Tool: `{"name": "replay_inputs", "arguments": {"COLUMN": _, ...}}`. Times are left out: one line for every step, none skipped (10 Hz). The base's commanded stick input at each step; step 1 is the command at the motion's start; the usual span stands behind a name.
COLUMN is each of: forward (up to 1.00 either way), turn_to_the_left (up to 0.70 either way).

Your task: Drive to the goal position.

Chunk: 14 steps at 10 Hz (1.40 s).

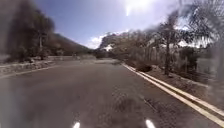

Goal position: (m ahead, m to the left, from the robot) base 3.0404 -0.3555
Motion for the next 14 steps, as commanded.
{"name": "replay_inputs", "arguments": {"forward": 0.5, "turn_to_the_left": 0.0}}
{"name": "replay_inputs", "arguments": {"forward": 0.5, "turn_to_the_left": 0.0}}
{"name": "replay_inputs", "arguments": {"forward": 0.5, "turn_to_the_left": 0.0}}
{"name": "replay_inputs", "arguments": {"forward": 0.5, "turn_to_the_left": 0.0}}
{"name": "replay_inputs", "arguments": {"forward": 0.5, "turn_to_the_left": 0.0}}
{"name": "replay_inputs", "arguments": {"forward": 0.5, "turn_to_the_left": 0.0}}
{"name": "replay_inputs", "arguments": {"forward": 0.5, "turn_to_the_left": 0.0}}
{"name": "replay_inputs", "arguments": {"forward": 0.5, "turn_to_the_left": 0.0}}
{"name": "replay_inputs", "arguments": {"forward": 0.5, "turn_to_the_left": 0.0}}
{"name": "replay_inputs", "arguments": {"forward": 0.5, "turn_to_the_left": 0.0}}
{"name": "replay_inputs", "arguments": {"forward": 0.5, "turn_to_the_left": -0.5}}
{"name": "replay_inputs", "arguments": {"forward": 0.5, "turn_to_the_left": -0.5}}
{"name": "replay_inputs", "arguments": {"forward": 0.5, "turn_to_the_left": -0.5}}
{"name": "replay_inputs", "arguments": {"forward": 0.5, "turn_to_the_left": -0.5}}
